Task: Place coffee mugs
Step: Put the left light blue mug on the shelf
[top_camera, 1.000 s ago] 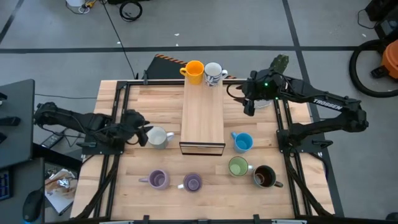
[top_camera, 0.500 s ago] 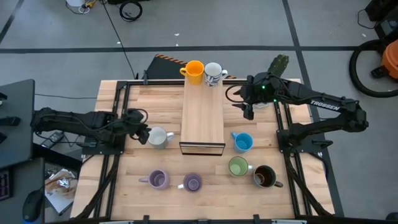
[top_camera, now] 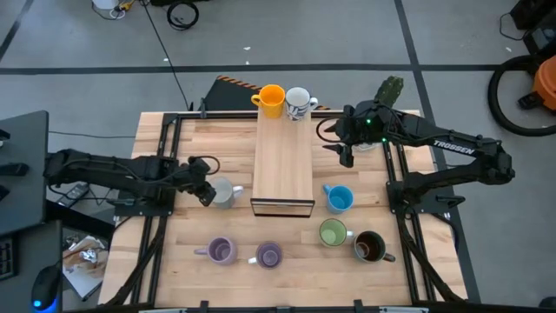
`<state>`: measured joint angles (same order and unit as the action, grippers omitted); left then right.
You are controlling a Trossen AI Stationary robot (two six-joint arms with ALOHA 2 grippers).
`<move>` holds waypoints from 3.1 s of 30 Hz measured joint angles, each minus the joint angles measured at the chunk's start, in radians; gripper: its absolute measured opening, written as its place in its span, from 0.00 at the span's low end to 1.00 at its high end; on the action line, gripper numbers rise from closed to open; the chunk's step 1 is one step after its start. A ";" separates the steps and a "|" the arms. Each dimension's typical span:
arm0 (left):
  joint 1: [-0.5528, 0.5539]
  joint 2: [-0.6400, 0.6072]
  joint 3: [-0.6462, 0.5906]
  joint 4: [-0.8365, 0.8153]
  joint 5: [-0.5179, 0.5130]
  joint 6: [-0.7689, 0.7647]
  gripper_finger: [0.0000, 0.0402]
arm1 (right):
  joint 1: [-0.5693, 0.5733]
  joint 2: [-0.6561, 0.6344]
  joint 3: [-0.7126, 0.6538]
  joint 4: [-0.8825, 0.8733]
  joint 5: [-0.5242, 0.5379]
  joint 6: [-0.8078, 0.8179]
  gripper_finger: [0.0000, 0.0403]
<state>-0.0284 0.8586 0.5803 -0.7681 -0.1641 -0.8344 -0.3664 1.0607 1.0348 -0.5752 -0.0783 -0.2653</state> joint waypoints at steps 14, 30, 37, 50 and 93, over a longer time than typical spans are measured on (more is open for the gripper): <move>-0.001 0.014 0.000 -0.024 0.033 0.046 0.18 | 0.000 0.000 0.000 0.014 -0.002 0.002 0.62; -0.002 0.014 -0.001 -0.010 0.045 0.301 0.08 | 0.001 0.000 0.001 0.014 -0.023 0.010 0.62; -0.002 0.015 0.017 -0.016 0.028 0.506 0.08 | 0.001 0.000 0.001 0.016 -0.024 0.011 0.62; 0.025 0.156 0.140 -0.009 0.003 0.488 0.08 | 0.001 0.000 0.001 0.031 -0.046 0.013 0.62; 0.396 0.366 0.280 -0.003 0.124 1.619 0.10 | 0.038 0.000 0.001 0.061 -0.038 -0.026 0.62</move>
<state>0.3676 1.2243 0.8600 -0.7715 -0.0403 0.7847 -0.3286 1.0609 1.0359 -0.5143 -0.1164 -0.2913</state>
